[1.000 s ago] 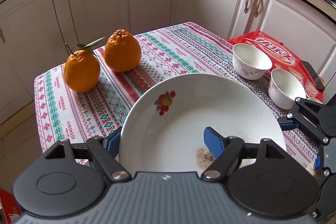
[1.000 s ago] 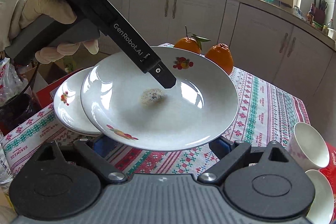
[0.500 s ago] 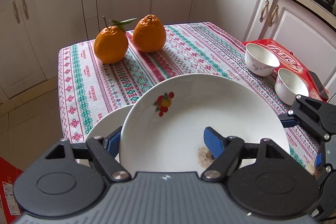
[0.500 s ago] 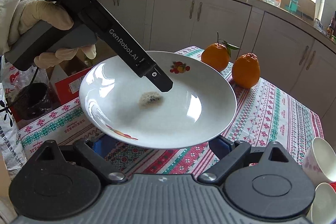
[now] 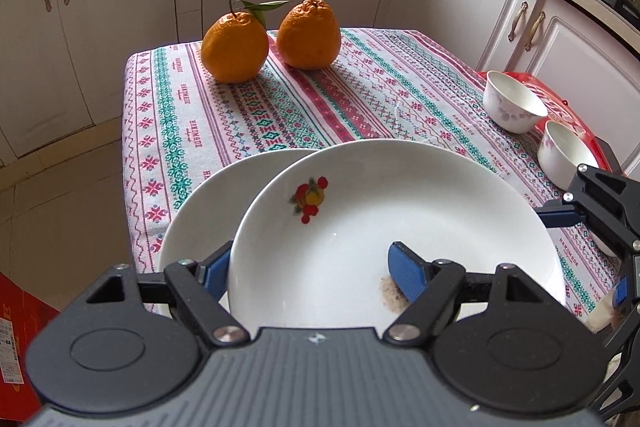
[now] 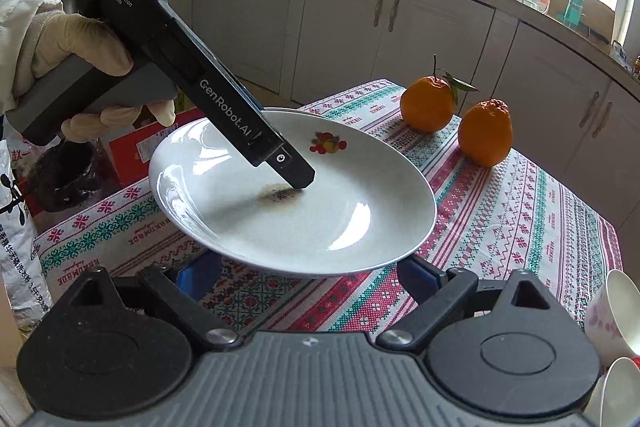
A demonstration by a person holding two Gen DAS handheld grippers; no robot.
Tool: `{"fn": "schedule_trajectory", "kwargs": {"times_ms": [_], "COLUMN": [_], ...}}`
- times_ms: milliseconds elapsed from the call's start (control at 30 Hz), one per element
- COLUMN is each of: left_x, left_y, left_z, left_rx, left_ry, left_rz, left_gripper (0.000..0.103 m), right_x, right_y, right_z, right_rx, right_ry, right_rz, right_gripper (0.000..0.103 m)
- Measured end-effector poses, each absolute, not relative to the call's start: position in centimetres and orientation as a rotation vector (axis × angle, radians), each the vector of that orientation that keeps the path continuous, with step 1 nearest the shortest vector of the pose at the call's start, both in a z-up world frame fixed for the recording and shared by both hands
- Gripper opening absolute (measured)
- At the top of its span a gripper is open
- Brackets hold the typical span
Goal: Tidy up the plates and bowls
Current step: 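Carry the stained plate over the plate stack and lower it on top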
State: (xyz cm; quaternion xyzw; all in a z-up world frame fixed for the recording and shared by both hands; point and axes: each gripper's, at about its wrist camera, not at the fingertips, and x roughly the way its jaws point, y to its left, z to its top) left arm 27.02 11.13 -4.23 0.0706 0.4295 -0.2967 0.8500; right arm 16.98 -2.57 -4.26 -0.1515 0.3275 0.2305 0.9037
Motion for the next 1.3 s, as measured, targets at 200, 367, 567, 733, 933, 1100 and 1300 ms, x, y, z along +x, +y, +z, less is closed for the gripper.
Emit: {"fn": "schedule_trajectory", "kwargs": {"times_ms": [200, 367, 567, 733, 933, 1100, 1300], "left_x": [27.2, 27.4, 27.6, 27.8, 27.9, 27.8, 27.6], "left_y": [11.6, 11.9, 12.3, 12.5, 12.9, 13.1, 13.5], "left_z": [-4.6, -4.8, -5.0, -5.1, -5.2, -5.1, -4.8], "left_rx": [0.141, 0.129, 0.126, 0.127, 0.128, 0.141, 0.135], "left_ry": [0.912, 0.919, 0.935, 0.955, 0.972, 0.973, 0.972], "left_rz": [-0.625, -0.625, -0.632, -0.635, -0.629, -0.624, -0.623], "left_gripper": [0.079, 0.079, 0.080, 0.080, 0.080, 0.080, 0.080], "right_x": [17.2, 17.2, 17.3, 17.4, 17.5, 17.7, 18.0], "right_y": [-2.2, -1.9, -1.7, -1.6, -1.5, -1.4, -1.3], "right_z": [-4.3, -4.4, -4.4, -4.5, -4.6, -4.7, -4.9], "right_rx": [-0.328, -0.338, -0.340, -0.336, -0.335, -0.337, -0.336], "right_ry": [0.680, 0.681, 0.681, 0.678, 0.677, 0.678, 0.683], "right_rz": [0.478, 0.482, 0.485, 0.493, 0.506, 0.511, 0.518], "right_gripper": [0.097, 0.097, 0.097, 0.097, 0.097, 0.097, 0.097]}}
